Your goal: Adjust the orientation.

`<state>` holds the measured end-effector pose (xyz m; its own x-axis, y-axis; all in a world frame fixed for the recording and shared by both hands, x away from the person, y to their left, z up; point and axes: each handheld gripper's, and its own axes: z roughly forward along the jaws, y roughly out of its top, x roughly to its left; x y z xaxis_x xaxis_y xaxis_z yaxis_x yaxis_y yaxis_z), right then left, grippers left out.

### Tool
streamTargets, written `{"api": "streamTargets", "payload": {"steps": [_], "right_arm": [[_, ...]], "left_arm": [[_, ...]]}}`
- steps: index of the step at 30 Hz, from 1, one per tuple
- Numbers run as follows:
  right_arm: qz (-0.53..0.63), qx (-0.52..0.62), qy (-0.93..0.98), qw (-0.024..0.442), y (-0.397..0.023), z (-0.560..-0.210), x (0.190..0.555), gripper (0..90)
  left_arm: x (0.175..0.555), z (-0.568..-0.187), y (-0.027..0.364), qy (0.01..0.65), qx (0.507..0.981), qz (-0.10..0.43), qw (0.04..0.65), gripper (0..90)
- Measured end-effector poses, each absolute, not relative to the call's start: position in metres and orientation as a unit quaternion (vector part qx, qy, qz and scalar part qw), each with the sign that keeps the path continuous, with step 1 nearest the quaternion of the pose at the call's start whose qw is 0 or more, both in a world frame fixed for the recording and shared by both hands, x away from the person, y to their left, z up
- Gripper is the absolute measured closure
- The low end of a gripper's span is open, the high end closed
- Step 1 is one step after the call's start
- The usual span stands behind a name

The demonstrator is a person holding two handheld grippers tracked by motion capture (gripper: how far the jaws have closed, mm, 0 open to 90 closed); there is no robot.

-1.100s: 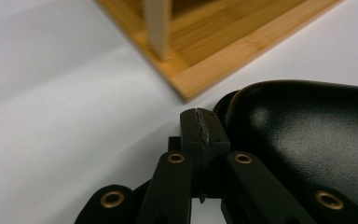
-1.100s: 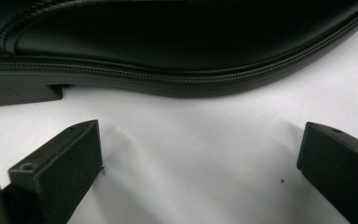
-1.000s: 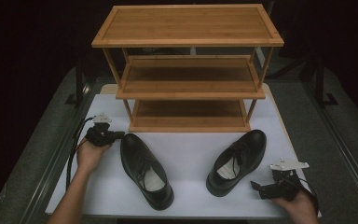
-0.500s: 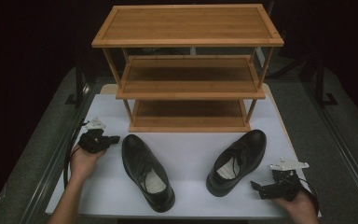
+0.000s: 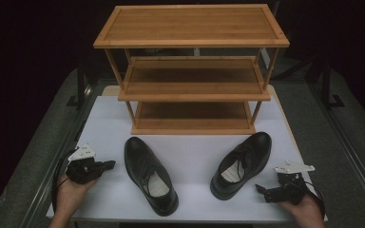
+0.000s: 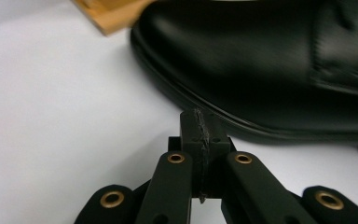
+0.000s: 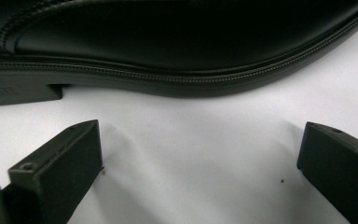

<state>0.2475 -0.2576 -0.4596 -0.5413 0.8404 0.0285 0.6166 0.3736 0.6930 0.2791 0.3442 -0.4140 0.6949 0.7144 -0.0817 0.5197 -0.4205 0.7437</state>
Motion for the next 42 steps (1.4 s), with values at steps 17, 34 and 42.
{"api": "streamTargets", "payload": {"steps": [17, 34, 42], "right_arm": [[0.334, 0.449, 0.812, 0.167, -0.258, -0.460, 0.248, 0.0], [0.334, 0.449, 0.812, 0.167, -0.258, -0.460, 0.248, 0.0], [0.334, 0.449, 0.812, 0.167, -0.258, -0.460, 0.248, 0.0]], "left_arm": [[0.256, -0.434, 0.308, 0.322, 0.866, 0.080, 0.373, 90.0], [0.268, -0.437, 0.296, 0.309, 0.875, 0.076, 0.364, 90.0], [0.282, -0.438, 0.283, 0.302, 0.877, 0.078, 0.365, 90.0]]}}
